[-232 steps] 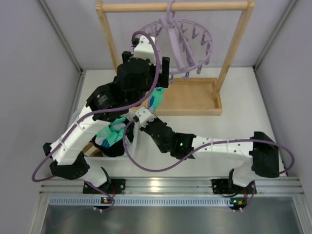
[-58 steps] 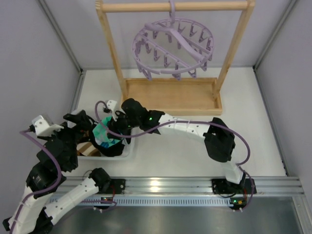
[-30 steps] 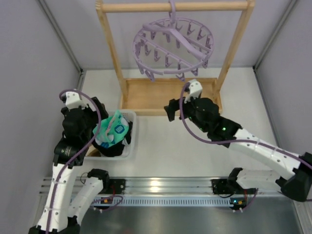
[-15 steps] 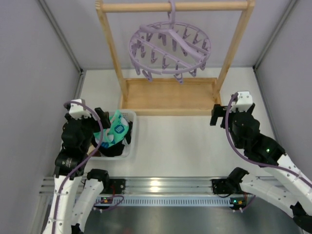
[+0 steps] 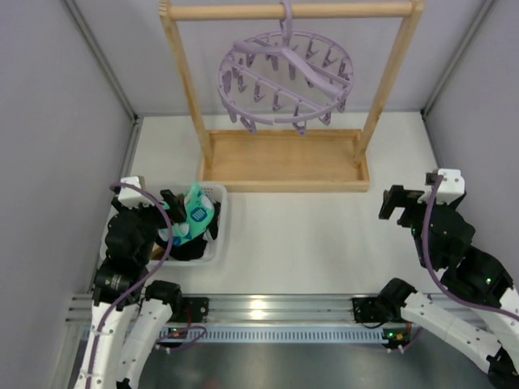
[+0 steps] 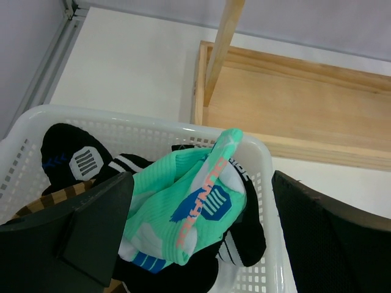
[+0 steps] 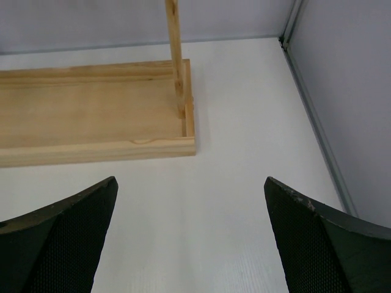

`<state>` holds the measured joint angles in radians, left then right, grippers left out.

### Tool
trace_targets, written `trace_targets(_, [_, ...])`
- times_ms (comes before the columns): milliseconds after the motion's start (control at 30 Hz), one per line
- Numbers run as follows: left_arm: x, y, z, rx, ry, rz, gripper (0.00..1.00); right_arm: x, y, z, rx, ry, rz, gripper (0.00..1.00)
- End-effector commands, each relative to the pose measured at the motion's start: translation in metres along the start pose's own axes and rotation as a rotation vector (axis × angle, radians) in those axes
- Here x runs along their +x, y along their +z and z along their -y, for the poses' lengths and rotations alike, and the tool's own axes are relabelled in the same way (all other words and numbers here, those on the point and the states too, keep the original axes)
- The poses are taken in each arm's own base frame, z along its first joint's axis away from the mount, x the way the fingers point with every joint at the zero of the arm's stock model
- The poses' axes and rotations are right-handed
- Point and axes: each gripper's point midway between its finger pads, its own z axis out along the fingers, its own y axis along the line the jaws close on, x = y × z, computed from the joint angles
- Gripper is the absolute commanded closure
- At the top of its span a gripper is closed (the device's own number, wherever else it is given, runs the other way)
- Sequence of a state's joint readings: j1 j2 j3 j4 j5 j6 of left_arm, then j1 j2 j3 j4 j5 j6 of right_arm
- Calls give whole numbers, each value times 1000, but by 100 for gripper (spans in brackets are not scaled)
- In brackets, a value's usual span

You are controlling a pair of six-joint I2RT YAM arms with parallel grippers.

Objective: Remove the socks clipped to the hanger

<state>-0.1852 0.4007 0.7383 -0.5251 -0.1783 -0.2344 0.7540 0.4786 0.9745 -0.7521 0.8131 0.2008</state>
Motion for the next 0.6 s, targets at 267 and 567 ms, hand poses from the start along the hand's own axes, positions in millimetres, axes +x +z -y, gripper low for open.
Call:
trace_targets(267, [-13, -2, -2, -19, -16, 63, 2, -1, -14, 23, 42, -6, 5, 1])
trace_targets(567, [-13, -2, -2, -15, -15, 65, 2, 11, -5, 7, -4, -3, -12, 1])
